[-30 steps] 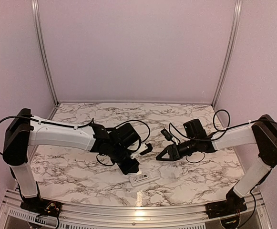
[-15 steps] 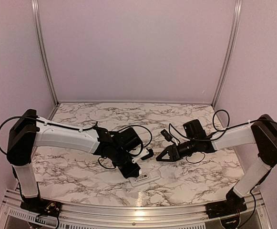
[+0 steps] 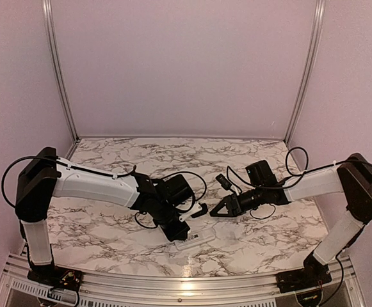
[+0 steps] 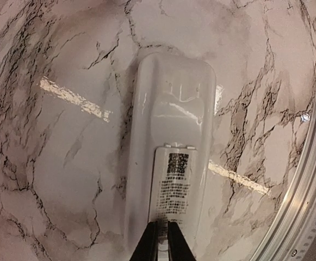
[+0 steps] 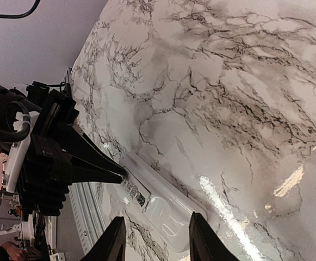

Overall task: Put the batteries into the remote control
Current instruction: Load the battery cover onto the remote control.

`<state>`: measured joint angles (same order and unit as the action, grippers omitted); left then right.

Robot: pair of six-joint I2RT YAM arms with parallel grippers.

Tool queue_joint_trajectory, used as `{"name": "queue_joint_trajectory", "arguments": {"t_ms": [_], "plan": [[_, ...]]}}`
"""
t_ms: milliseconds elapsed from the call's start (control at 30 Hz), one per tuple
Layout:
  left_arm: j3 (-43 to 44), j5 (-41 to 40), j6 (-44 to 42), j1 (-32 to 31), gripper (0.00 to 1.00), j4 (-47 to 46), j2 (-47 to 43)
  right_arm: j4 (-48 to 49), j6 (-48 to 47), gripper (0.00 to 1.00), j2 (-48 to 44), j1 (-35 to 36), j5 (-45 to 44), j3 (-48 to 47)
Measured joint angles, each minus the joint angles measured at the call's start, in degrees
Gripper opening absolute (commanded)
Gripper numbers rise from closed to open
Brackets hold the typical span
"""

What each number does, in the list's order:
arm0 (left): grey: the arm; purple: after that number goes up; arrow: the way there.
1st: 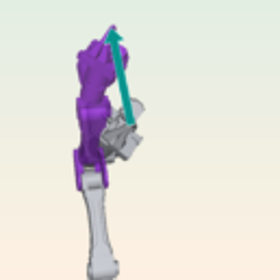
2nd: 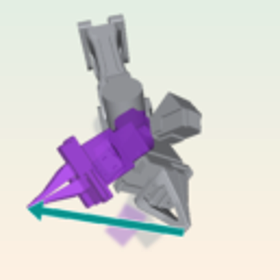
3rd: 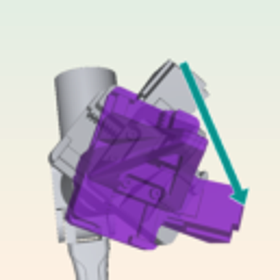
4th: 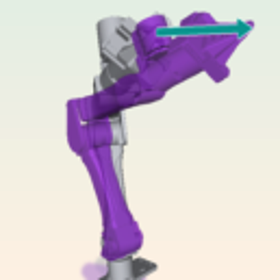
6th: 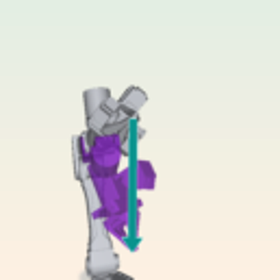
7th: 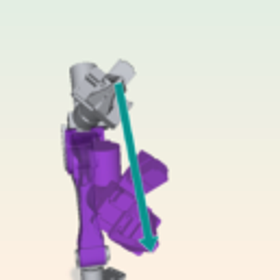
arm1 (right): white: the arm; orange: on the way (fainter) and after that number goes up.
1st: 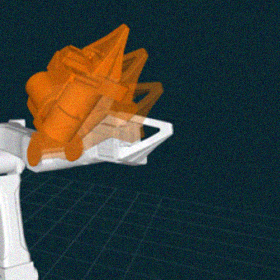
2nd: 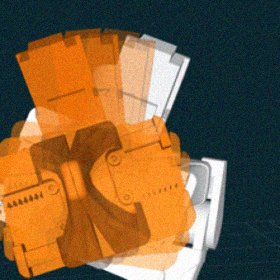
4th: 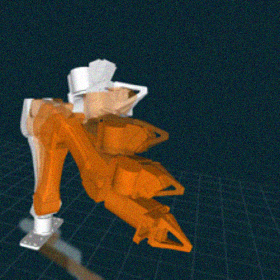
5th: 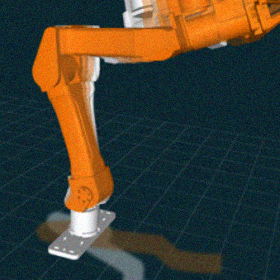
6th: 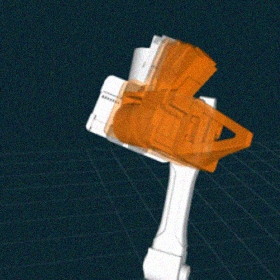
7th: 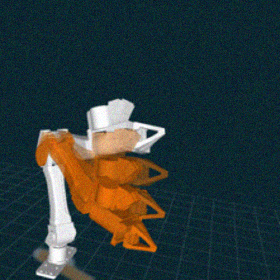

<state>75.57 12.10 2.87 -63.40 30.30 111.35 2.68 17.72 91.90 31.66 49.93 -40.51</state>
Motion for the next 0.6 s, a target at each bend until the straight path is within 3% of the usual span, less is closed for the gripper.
{"name": "queue_joint_trajectory", "arguments": {"t_ms": [267,467,600], "plan": [[1.38,-1.38,-0.74,-0.96,0.14,1.42,0.52,-0.17,-0.02,0.38,0.04,0.0,0.0,-0.09],[1.49,-3.48,-0.44,-0.98,0.36,1.81,-0.33,-0.24,-0.24,0.33,0.04,0.07,0.02,-0.15],[0.02,-5.03,-0.37,-0.46,0.39,0.74,-4.28,-0.26,-0.42,0.3,0.04,0.37,0.04,-0.17]]}}
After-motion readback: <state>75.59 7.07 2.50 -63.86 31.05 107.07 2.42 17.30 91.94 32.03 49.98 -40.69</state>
